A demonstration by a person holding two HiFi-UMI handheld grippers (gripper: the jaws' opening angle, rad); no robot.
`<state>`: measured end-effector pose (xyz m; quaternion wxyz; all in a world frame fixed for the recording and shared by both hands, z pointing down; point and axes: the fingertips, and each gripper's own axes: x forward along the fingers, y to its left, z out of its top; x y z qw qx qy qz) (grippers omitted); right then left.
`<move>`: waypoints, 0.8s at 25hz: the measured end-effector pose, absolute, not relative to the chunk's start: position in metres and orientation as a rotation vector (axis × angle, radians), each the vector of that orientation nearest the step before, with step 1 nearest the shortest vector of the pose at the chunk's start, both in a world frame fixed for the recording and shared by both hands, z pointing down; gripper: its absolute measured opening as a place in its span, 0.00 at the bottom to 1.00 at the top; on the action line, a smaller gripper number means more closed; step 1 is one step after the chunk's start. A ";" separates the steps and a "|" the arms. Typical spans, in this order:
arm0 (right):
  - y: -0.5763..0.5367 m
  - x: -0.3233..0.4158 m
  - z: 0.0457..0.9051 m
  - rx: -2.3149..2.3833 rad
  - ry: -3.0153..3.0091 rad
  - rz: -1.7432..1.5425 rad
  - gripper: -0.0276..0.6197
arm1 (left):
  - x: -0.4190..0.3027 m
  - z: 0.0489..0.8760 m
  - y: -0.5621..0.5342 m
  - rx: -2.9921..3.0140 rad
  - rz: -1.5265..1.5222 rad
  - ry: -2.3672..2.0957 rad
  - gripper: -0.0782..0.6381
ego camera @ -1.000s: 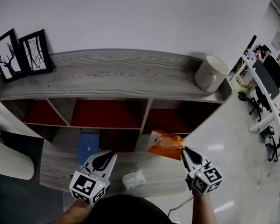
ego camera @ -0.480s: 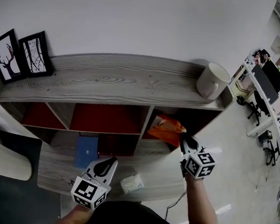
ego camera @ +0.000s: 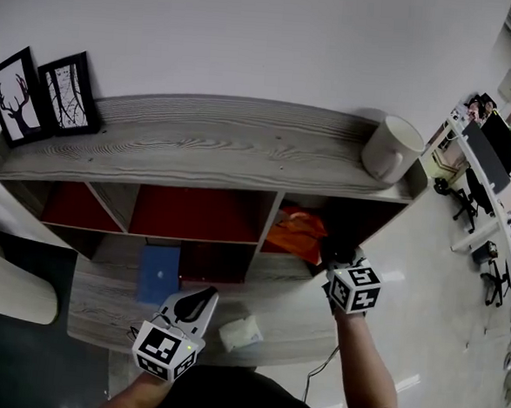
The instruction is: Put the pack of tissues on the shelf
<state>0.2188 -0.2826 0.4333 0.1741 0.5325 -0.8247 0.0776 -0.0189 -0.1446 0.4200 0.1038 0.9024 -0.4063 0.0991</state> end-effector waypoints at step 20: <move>-0.164 0.197 0.353 1.356 -2.738 0.020 0.15 | -0.011 0.402 -0.125 2.680 0.209 -1.291 0.14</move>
